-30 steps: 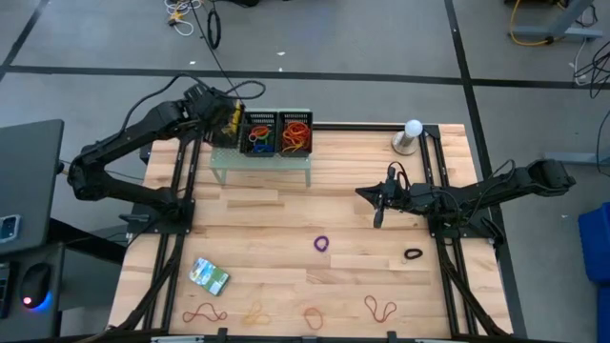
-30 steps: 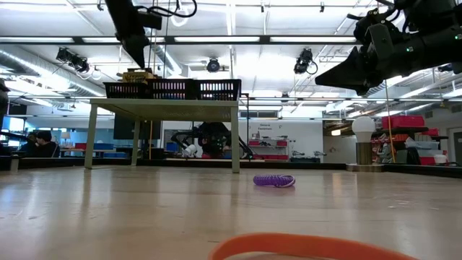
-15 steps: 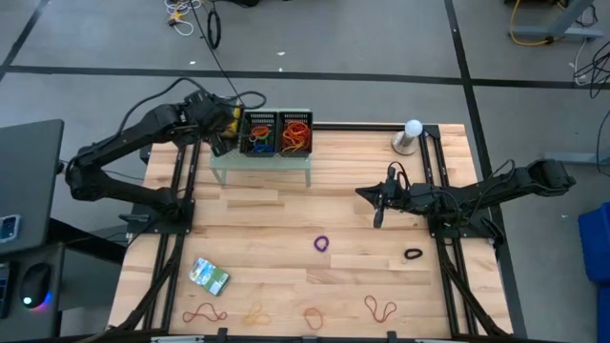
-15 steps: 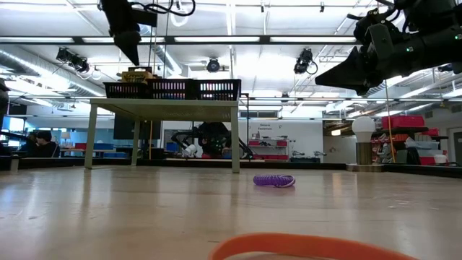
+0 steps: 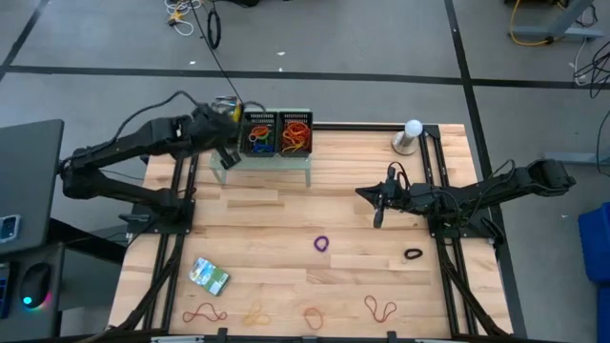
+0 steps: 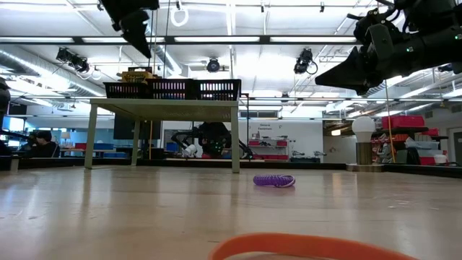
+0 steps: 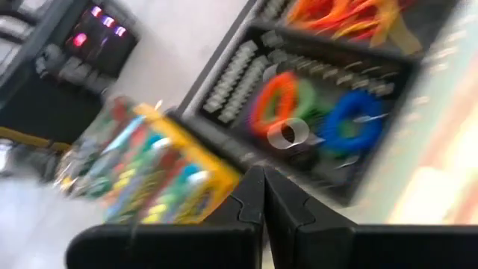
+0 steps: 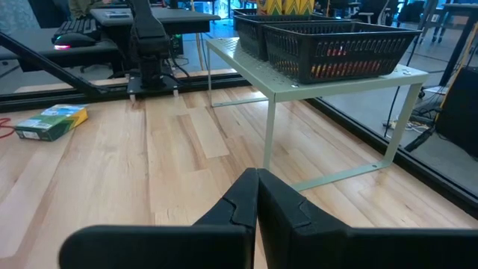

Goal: Pick & Place Office Desk Supplies
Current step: Put the red rubber band into the right black bin on the shelf

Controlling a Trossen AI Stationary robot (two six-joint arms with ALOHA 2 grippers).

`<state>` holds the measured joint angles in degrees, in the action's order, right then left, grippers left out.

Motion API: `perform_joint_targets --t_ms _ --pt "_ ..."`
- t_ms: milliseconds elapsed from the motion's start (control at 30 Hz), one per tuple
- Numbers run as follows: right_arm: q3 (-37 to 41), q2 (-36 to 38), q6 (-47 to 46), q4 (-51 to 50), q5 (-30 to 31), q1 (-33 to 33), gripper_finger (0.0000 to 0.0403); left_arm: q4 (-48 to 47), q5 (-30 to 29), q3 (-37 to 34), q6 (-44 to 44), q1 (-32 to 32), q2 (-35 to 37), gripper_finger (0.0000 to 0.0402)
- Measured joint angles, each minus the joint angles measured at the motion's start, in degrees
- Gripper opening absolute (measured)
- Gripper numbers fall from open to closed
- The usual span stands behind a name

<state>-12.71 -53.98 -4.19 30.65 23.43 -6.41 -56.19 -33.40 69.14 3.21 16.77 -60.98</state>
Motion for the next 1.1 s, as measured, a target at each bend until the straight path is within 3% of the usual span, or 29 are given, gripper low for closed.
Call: perform_joint_targets --t_ms 200,367,533,667,767,900,1033,1100 --pt "0.00 0.00 -0.01 0.00 -0.01 0.02 0.0013 15.26 -0.53 -10.16 -4.87 -11.30 1.32 0.0005" --pt "0.00 0.00 -0.94 -0.02 -0.01 0.02 0.0013 31.38 2.71 -19.84 -10.46 -18.49 0.13 0.0006" --pt "0.00 0.00 -1.40 -0.28 -1.75 0.02 0.0013 46.63 -0.27 -28.78 -16.51 -24.78 -2.70 0.0007" --pt "0.02 -0.02 -1.46 -0.37 -6.23 0.00 0.0013 50.70 0.40 -32.19 -28.07 -23.85 -7.27 0.0017" --pt "0.02 -0.02 -1.55 -0.37 -6.96 0.00 0.0013 52.51 5.50 -32.19 -25.68 -22.51 -10.74 0.0020" --pt "0.01 -0.02 -1.55 -0.23 -6.97 0.00 0.0013 60.74 8.02 -32.17 -19.66 -24.14 -14.44 0.0006" --pt "0.01 -0.02 -0.83 -0.22 -9.50 0.00 0.0007 71.93 11.96 -32.06 -26.21 -24.55 -18.95 0.0013" --pt "0.02 -0.02 -0.29 -0.21 -9.98 0.00 0.0005 72.36 14.61 -31.16 -28.42 -24.64 -20.76 0.0017"
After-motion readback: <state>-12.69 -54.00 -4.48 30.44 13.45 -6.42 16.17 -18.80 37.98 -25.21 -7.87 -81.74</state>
